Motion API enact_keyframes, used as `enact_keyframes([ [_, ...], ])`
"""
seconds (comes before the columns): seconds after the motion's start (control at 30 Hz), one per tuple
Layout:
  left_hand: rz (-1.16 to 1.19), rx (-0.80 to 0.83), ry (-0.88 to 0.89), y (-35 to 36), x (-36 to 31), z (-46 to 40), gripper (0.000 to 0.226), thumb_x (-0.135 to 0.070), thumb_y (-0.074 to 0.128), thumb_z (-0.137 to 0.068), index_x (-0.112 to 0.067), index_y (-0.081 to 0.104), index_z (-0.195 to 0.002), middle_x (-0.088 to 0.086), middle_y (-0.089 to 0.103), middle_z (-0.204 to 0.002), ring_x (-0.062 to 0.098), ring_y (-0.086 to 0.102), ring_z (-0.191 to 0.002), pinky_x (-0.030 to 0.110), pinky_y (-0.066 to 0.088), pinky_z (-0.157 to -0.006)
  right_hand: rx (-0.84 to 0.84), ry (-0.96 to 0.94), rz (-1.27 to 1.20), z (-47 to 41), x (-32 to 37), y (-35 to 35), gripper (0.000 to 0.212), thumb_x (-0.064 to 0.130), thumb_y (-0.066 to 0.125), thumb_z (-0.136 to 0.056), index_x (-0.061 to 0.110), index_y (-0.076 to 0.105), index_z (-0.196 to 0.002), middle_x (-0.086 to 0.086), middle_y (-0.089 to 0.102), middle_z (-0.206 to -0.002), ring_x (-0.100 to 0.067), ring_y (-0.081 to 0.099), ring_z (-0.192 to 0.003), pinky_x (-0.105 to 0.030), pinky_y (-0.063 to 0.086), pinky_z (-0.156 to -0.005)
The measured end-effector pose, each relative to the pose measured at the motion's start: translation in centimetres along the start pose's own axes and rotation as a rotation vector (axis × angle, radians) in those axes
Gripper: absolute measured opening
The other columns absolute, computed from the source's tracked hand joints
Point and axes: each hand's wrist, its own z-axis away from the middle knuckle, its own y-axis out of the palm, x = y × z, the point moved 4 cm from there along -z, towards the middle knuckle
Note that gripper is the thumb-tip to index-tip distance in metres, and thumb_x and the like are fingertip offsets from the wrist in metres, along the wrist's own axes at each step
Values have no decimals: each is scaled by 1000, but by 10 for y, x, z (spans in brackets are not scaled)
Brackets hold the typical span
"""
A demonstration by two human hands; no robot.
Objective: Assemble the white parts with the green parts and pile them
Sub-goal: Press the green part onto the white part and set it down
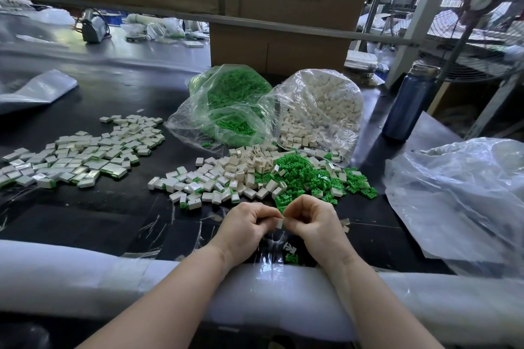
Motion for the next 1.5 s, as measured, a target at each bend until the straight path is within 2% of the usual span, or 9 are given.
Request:
enact_keyframes([
  [0.2,65,-50,-34,-1,0,-1,11,-13,61,-89,-16,71,-92,2,71,-84,16,65,-84,24,51,-82,-60,11,-38,-3,-1,0,19,-4,68,-79,14,64,-75,-1,66,-69,-2,61,-62,-14,49,-60],
  [0.5,78,12,-93,-3,-5,-13,14,-15,57,-91,-13,68,-100,-1,67,-82,13,63,-82,23,50,-83,-103,65,15,-11,-1,-4,18,1,67,-82,16,65,-73,-5,67,-71,-17,62,-67,-28,54,-67],
  [0.63,84,-3,-126,-5,-8,-21,17,-14,58,-91,-10,68,-103,5,69,-98,15,63,-92,25,50,-88,-84,95,25,-18,2,-8,12,3,67,-83,13,66,-75,0,65,-67,-7,57,-58,-16,48,-57],
  [0.77,134,-50,-113,-1,-6,-20,18,-11,61,-89,-12,66,-106,6,65,-93,15,61,-85,29,51,-86,-109,95,16,-22,0,-10,9,3,66,-83,10,66,-78,2,62,-64,1,54,-52,-11,45,-54],
  [0.9,75,-71,-58,2,0,-16,26,-5,70,-79,-18,64,-101,5,65,-87,15,61,-78,26,54,-79,-122,100,7,-23,-6,-9,6,3,66,-83,9,67,-81,-1,64,-69,-6,58,-61,-11,46,-55],
  [1.07,73,-141,-48,2,5,-17,16,-12,69,-82,-27,65,-87,-2,66,-82,12,63,-77,17,52,-74,-149,62,14,-19,-8,-8,16,6,68,-83,20,67,-74,0,68,-70,-8,63,-64,-15,50,-60],
  [1.2,1,-139,-11,0,7,-17,12,-24,63,-87,-17,70,-94,3,68,-88,15,63,-83,25,49,-80,-117,54,-63,-13,-8,-9,16,6,68,-83,20,68,-74,2,69,-67,-8,64,-61,-17,52,-58],
  [1.4,135,-91,-33,0,8,-15,11,-16,63,-86,-26,66,-84,-1,68,-78,13,65,-76,20,52,-75,-118,72,-27,-12,-7,-8,10,7,68,-83,11,67,-73,-15,69,-74,-29,66,-69,-36,55,-69],
  [1.5,134,-81,-53,1,9,-15,12,-15,64,-86,-26,66,-82,0,68,-78,17,65,-79,28,53,-81,-87,70,12,-12,-7,-6,12,8,67,-83,13,67,-72,-9,68,-70,-19,62,-65,-29,54,-66],
])
